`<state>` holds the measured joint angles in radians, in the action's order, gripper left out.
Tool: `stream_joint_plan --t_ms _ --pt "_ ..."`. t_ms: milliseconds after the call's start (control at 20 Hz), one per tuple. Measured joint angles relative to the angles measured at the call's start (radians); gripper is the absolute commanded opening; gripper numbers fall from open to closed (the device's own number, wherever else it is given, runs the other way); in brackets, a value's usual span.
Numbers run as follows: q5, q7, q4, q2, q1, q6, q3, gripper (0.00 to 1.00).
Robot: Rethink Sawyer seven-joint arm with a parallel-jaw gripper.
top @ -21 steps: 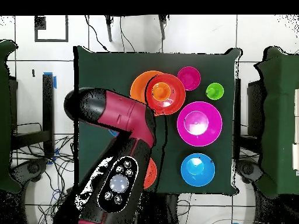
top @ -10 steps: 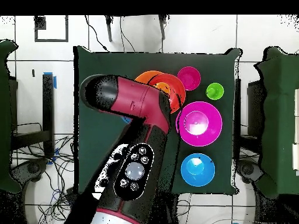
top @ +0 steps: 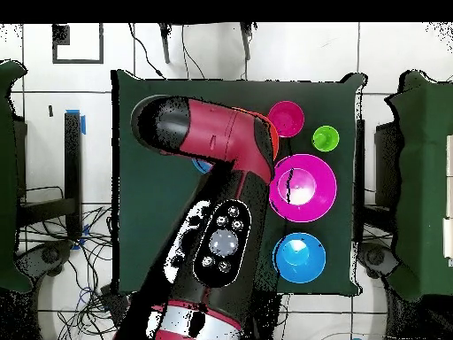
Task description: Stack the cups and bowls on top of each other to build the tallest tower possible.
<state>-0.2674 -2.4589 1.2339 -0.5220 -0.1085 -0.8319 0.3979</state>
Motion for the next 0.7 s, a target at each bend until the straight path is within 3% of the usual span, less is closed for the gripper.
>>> stream_joint_plan --t_ms 700 --pt "0.056 0.000 -0.035 -0.001 0.055 -0.007 -0.076 0.00"
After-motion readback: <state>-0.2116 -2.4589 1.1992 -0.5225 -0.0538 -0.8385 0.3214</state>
